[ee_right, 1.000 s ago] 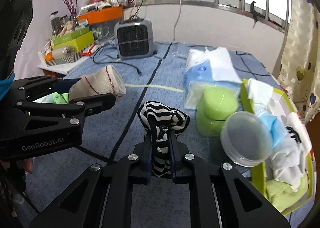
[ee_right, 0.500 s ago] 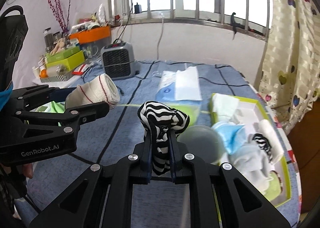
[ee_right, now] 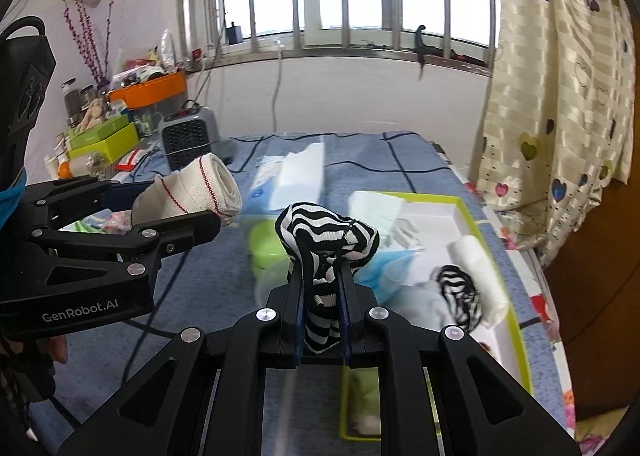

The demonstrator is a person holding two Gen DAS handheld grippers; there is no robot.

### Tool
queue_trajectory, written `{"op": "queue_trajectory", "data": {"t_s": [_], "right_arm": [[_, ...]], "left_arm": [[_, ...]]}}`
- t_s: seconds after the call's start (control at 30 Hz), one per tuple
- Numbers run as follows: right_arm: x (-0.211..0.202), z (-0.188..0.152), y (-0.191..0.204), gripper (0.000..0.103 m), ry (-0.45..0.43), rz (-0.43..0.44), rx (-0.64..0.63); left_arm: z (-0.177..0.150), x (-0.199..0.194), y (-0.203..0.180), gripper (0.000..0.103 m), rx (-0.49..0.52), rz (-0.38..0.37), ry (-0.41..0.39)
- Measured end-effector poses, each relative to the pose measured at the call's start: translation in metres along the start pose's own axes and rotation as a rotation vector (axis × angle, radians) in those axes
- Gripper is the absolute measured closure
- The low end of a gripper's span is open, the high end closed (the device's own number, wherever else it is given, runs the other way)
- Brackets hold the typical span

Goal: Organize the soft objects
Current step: 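Carry the striped sock and bandage roll over the lime-green box with both grippers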

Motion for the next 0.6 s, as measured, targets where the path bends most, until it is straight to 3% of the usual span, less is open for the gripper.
{"op": "queue_trajectory", "data": {"t_s": [0.6], "right_arm": [[0.006, 0.004, -0.090, 0.089, 0.016, -0.110, 0.088]], "left_arm": [[0.033, 0.052, -0.054, 0.045, 0.023, -0.099, 0.037]]}}
Point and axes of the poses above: each gripper's, at about its wrist camera, not at the fingertips, and x roughly the way its jaws point, y to its left, z to its top, the point moved 8 cm from there along x, roughly the way its jaws point, and after that the axes turned 1 degree about -y, right-handed, at the moved point
